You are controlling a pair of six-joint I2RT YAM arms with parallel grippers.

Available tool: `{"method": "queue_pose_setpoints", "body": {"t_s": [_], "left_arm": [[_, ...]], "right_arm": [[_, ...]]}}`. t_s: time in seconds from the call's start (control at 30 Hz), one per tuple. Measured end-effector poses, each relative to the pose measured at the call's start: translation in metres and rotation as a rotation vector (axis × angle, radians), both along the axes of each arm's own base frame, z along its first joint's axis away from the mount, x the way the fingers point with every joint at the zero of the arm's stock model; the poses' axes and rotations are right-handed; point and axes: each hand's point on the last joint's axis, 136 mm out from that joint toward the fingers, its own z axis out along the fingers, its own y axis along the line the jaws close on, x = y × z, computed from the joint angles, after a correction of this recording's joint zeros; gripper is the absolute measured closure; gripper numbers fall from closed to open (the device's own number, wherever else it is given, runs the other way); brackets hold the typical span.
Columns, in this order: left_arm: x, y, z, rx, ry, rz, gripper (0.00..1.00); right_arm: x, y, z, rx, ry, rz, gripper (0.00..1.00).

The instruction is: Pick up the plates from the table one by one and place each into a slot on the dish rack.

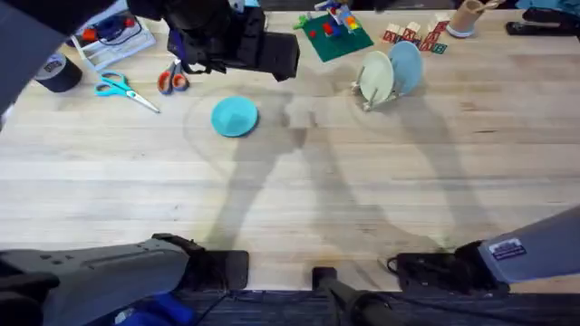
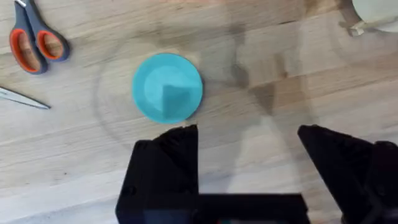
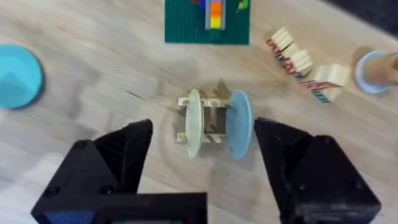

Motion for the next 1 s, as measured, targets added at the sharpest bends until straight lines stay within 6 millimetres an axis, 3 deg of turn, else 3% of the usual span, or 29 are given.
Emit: {"method": "queue_pose_setpoints", "body": {"t_s": [0.1, 0.2, 0.63, 0.8, 1.0], "left_arm": [[0.0, 0.0, 0.0, 0.0, 0.0, 0.0, 0.021], [0.0, 0.0, 0.0, 0.0, 0.0, 0.0, 0.02], [0.0, 0.0, 0.0, 0.0, 0.0, 0.0, 0.02], [0.0, 0.0, 0.0, 0.0, 0.0, 0.0, 0.02], [0.0, 0.0, 0.0, 0.0, 0.0, 0.0, 0.02]], "right_arm": [[-0.009, -0.002, 0.03, 0.01, -0.046, 0.0, 0.006], [-0.02, -0.004, 0.047, 0.014, -0.065, 0.0, 0.006], [-0.054, -0.012, 0.088, 0.033, -0.147, 0.0, 0.005], [-0.07, -0.015, 0.092, 0.03, -0.136, 0.0, 0.005], [-0.074, -0.016, 0.096, 0.033, -0.148, 0.0, 0.005]]}}
